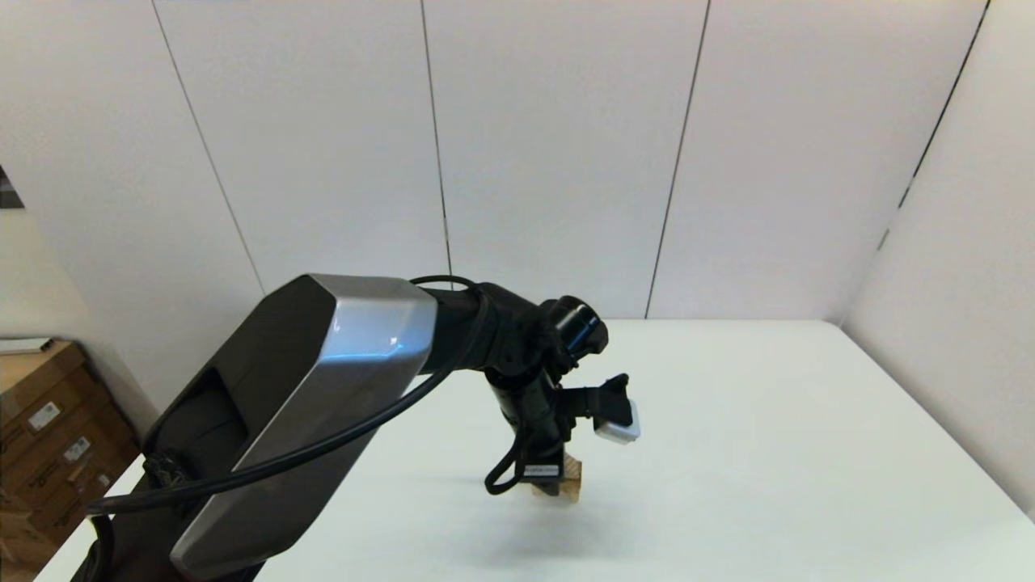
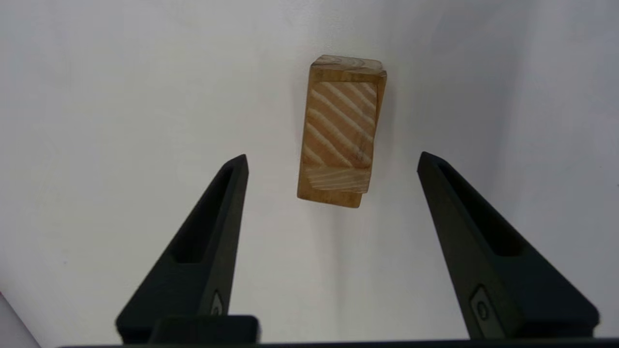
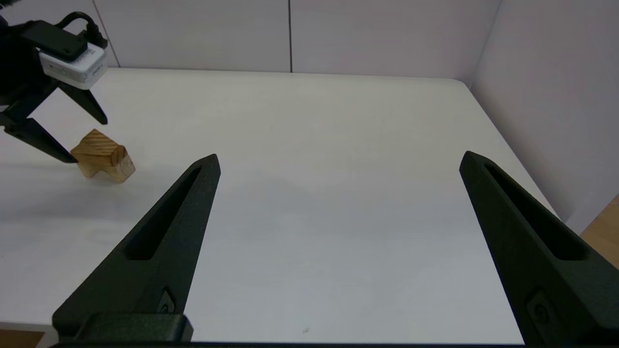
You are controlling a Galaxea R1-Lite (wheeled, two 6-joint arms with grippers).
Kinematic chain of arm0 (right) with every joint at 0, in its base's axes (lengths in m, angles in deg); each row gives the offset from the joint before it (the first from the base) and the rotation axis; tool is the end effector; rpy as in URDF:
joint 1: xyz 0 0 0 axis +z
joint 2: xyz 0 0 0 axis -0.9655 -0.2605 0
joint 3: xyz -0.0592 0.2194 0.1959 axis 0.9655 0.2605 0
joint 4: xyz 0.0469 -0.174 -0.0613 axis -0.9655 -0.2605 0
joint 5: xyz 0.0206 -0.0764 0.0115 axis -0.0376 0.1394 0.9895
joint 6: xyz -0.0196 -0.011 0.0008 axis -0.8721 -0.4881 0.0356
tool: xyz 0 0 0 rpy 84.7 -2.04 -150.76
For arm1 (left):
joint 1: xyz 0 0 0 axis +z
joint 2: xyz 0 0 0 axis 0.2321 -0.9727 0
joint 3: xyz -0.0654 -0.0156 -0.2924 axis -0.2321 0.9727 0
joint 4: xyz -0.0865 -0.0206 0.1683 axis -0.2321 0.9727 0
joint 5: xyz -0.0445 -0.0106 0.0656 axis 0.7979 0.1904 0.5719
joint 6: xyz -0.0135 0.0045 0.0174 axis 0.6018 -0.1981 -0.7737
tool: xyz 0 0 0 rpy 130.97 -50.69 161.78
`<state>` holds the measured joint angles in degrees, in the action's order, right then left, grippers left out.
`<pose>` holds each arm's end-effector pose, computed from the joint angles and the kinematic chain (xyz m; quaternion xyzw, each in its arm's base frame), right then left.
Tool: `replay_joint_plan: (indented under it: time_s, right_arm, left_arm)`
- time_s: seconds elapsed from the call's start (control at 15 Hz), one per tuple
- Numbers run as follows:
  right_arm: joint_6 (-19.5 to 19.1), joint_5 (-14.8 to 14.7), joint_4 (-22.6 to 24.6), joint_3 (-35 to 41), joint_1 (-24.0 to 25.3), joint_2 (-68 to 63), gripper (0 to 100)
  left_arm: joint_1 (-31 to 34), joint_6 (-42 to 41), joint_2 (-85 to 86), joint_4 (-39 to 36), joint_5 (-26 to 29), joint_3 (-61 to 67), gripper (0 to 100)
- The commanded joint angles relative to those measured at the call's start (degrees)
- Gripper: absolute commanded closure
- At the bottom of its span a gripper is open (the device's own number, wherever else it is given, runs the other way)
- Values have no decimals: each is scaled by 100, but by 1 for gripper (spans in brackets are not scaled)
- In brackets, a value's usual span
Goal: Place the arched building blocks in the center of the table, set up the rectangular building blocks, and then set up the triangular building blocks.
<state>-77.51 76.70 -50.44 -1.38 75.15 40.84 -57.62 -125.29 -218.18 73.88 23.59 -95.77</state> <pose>-0.0229 0.0002 0.0754 -0.0075 -0.0007 0.0107 0.9999 0.3258 -0.3190 0.0761 0.4980 0.3528 -0.5357 0.5836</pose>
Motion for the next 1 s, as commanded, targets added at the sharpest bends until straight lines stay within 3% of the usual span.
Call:
replay_joint_plan:
  time_s: [0.07, 0.2, 0.47, 0.87, 1.0]
  right_arm:
    - [-3, -2, 0, 0, 2, 1, 0]
    - [-3, -2, 0, 0, 2, 1, 0]
    - [-3, 7, 0, 0, 2, 1, 0]
    - [-3, 7, 0, 0, 2, 1, 0]
    - [-3, -2, 0, 0, 2, 1, 0]
  left_arm:
    - [175, 94, 578, 46, -31, 0, 0]
    - [439, 911, 1571, 81, -242, 79, 0]
    - [1265, 2098, 3496, 64, -1490, 474, 0]
    - [3287, 3109, 6985, -7, -1543, 2760, 0]
    - [3682, 3566, 8075, -288, -1543, 3595, 0]
